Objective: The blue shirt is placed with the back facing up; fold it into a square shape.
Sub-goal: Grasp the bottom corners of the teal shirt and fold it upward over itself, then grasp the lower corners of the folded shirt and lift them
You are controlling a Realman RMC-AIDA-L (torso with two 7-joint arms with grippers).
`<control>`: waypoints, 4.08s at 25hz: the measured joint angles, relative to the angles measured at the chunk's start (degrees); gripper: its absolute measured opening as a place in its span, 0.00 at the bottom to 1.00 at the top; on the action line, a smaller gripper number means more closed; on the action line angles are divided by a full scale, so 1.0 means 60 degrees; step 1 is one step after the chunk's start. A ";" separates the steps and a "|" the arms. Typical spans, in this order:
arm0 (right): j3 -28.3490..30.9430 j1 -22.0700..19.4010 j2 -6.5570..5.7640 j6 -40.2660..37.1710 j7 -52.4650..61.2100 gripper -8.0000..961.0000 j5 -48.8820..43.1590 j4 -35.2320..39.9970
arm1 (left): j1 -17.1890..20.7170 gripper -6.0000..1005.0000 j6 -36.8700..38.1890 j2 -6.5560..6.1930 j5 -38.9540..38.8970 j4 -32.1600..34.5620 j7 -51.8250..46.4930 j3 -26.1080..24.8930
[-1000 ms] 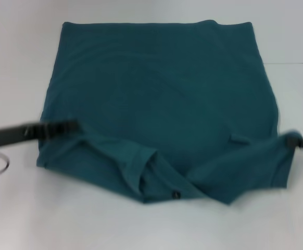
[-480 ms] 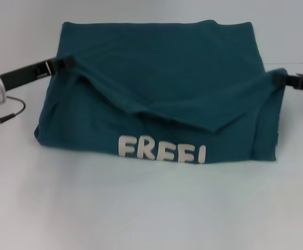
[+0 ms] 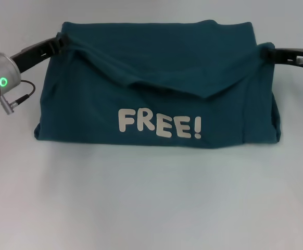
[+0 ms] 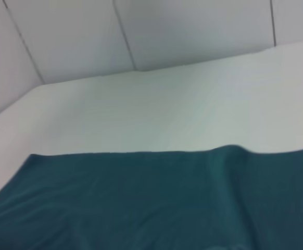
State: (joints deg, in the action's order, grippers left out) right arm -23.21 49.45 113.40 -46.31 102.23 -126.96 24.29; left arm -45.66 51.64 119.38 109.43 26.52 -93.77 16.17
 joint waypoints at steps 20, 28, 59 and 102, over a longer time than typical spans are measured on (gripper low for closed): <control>-0.0044 0.0235 0.0531 0.2229 -0.2538 0.19 0.2060 -0.1162 | -0.0045 0.19 -0.1355 0.0318 -0.1916 -0.1253 0.2402 0.0001; -0.0073 0.0167 0.0542 0.2415 -0.2542 0.21 0.2071 -0.1345 | -0.0089 0.19 -0.1351 0.0349 -0.1874 -0.1354 0.2407 0.0210; -0.0093 -0.0527 0.0557 0.0503 -0.2860 0.59 0.2745 -0.0387 | 0.0775 0.50 0.0097 0.0536 -0.2040 0.0033 0.1111 0.1103; -0.2049 -0.2900 -0.0265 -0.3857 0.1739 0.78 0.2087 0.1285 | 0.3284 0.90 0.0970 0.0772 0.0781 0.1489 0.1777 0.1586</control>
State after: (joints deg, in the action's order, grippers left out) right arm -35.50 32.06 111.81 -69.45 112.67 -114.44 32.00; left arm -25.96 57.46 124.01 114.11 35.45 -83.11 25.68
